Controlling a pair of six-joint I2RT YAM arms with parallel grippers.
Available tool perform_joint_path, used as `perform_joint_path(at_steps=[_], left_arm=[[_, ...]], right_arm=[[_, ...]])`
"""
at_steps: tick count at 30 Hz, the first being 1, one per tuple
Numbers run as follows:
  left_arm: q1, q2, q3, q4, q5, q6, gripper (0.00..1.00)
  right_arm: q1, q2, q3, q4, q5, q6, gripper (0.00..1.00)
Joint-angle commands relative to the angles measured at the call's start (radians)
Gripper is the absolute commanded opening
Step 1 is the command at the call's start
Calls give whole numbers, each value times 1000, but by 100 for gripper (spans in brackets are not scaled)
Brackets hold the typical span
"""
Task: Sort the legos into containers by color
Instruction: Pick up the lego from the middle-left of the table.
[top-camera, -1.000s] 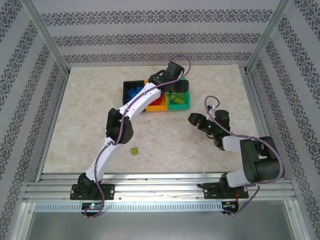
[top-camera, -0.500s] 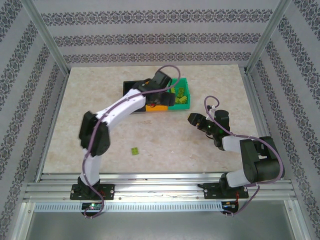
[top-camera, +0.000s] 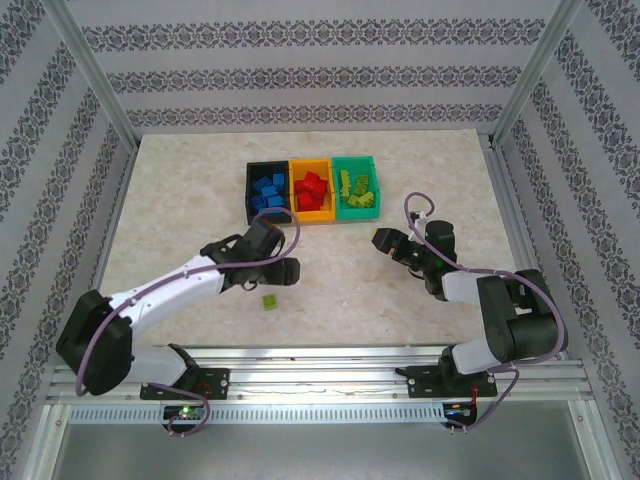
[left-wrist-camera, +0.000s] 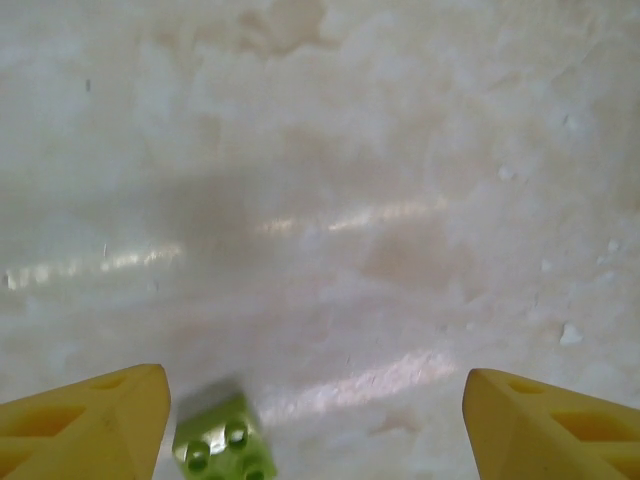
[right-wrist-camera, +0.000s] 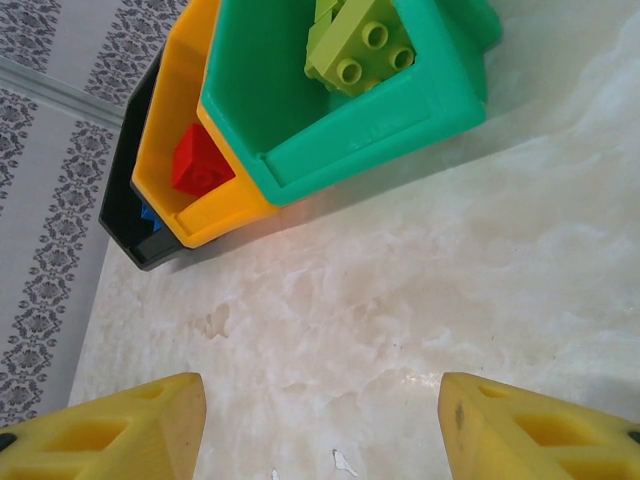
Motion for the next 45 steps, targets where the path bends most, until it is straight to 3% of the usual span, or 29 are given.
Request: perform_joint_path(at_steps=[1, 6, 15, 23, 31, 45], left_arm=[[-31, -81, -77, -27, 17, -94, 77], [-41, -78, -154, -6, 39, -149, 75], [-57, 62, -163, 44, 45, -166, 73], [-57, 92, -158, 30, 10, -166, 62], [-61, 103, -153, 34, 2, -164, 38], [-89, 38, -118, 96, -68, -133, 31]], right_arm=[[9, 15, 16, 40, -20, 5, 63], [15, 28, 21, 47, -25, 12, 63], [17, 29, 23, 44, -28, 11, 63], [18, 36, 26, 45, -31, 12, 63], [19, 35, 26, 45, -32, 12, 63], [17, 62, 34, 57, -38, 21, 63]])
